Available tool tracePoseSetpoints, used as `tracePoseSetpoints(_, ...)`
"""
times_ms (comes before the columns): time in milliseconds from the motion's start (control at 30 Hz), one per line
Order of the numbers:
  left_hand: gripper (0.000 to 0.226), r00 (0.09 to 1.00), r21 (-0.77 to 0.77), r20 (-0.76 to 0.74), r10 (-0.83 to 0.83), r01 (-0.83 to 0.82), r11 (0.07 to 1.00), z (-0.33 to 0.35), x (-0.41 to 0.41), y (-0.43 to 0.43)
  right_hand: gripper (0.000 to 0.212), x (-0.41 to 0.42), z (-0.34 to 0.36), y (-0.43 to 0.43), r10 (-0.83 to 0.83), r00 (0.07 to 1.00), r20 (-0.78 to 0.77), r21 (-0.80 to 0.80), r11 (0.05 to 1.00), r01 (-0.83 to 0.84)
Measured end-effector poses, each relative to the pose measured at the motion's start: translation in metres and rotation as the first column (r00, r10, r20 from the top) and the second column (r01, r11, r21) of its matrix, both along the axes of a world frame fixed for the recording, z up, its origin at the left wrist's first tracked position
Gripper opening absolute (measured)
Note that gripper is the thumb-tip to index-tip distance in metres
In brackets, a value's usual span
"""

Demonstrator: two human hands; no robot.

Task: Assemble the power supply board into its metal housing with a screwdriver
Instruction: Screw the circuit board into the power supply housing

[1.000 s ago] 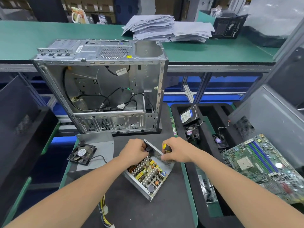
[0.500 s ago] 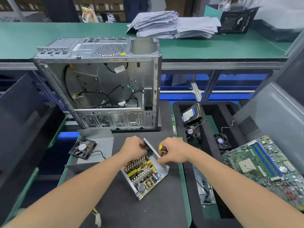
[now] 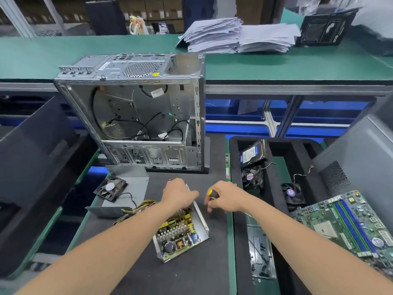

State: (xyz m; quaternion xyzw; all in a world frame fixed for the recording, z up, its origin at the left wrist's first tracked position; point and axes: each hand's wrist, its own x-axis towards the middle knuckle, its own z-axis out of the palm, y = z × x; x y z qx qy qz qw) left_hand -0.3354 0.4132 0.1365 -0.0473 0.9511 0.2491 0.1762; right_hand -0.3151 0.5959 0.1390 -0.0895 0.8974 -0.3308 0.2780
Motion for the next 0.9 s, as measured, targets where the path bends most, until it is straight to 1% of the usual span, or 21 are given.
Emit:
tracePoseSetpoints(67,0.038,0.999,0.043,0.009,0.031,-0.032,0.999,0.005,0.005,0.006,0.015,-0.001,-0.005,0.005,-0.082,0.993,-0.079,0.031,0.996,0.085)
tracePoseSetpoints(100,0.036,0.999,0.062,0.023,0.028,-0.030,0.998,0.007,0.006,0.009,0.015,0.000,-0.007,0.009,-0.112,0.986,-0.127,0.021,0.993,0.116)
tracePoseSetpoints(167,0.030,0.999,0.095,0.042,0.002,-0.006,0.995,0.014,0.009,0.012,0.017,0.001,-0.009,0.015,-0.157,0.970,-0.186,-0.076,0.986,0.145)
tracePoseSetpoints(233,0.025,0.997,0.158,0.062,-0.039,0.028,0.987,0.022,0.011,0.011,0.021,0.001,-0.003,0.020,-0.175,0.976,-0.130,-0.250,0.958,0.138)
tracePoseSetpoints(300,0.022,0.992,0.273,0.114,-0.060,0.027,0.962,0.030,0.011,0.006,0.024,0.001,0.004,0.022,-0.126,0.989,-0.081,-0.341,0.935,0.091)
tracePoseSetpoints(367,0.022,0.978,0.393,0.190,-0.088,0.006,0.920,0.038,0.008,0.001,0.024,0.001,0.010,0.021,-0.077,0.994,-0.073,-0.379,0.924,0.044)
tracePoseSetpoints(433,0.013,0.950,0.514,0.292,-0.114,-0.056,0.856,0.044,0.004,-0.003,0.027,0.001,0.017,0.018,-0.079,0.995,-0.059,-0.409,0.911,0.048)
tracePoseSetpoints(467,0.012,0.933,0.562,0.336,-0.128,-0.090,0.822,0.046,0.001,-0.005,0.030,0.000,0.020,0.018,-0.093,0.994,-0.051,-0.421,0.905,0.063)
tracePoseSetpoints(567,0.022,0.898,0.654,0.397,-0.189,-0.132,0.745,0.046,-0.006,-0.010,0.037,-0.003,0.029,0.018,-0.147,0.989,0.002,-0.402,0.906,0.135)
tracePoseSetpoints(600,0.017,0.892,0.665,0.409,-0.193,-0.146,0.732,0.045,-0.008,-0.013,0.039,-0.004,0.031,0.018,-0.156,0.987,0.027,-0.383,0.911,0.154)
tracePoseSetpoints(633,0.007,0.888,0.675,0.422,-0.184,-0.172,0.717,0.044,-0.009,-0.015,0.039,-0.005,0.033,0.018,-0.161,0.986,0.048,-0.368,0.914,0.168)
tracePoseSetpoints(667,0.012,0.885,0.689,0.435,-0.166,-0.209,0.694,0.043,-0.010,-0.018,0.038,-0.005,0.034,0.016,-0.168,0.984,0.062,-0.357,0.917,0.179)
tracePoseSetpoints(733,0.032,0.876,0.680,0.476,-0.079,-0.310,0.665,0.041,-0.018,-0.030,0.035,-0.006,0.035,0.013,-0.189,0.980,0.067,-0.326,0.924,0.201)
tracePoseSetpoints(767,0.038,0.878,0.647,0.479,-0.019,-0.338,0.683,0.040,-0.022,-0.038,0.034,-0.005,0.036,0.011,-0.197,0.979,0.058,-0.304,0.930,0.206)
tracePoseSetpoints(833,0.042,0.888,0.513,0.450,0.099,-0.348,0.785,0.036,-0.030,-0.058,0.032,-0.004,0.035,0.007,-0.204,0.979,0.018,-0.262,0.944,0.201)
tracePoseSetpoints(900,0.047,0.870,0.358,0.477,0.125,-0.323,0.876,0.028,-0.034,-0.076,0.031,-0.003,0.032,0.005,-0.215,0.976,-0.018,-0.251,0.946,0.204)
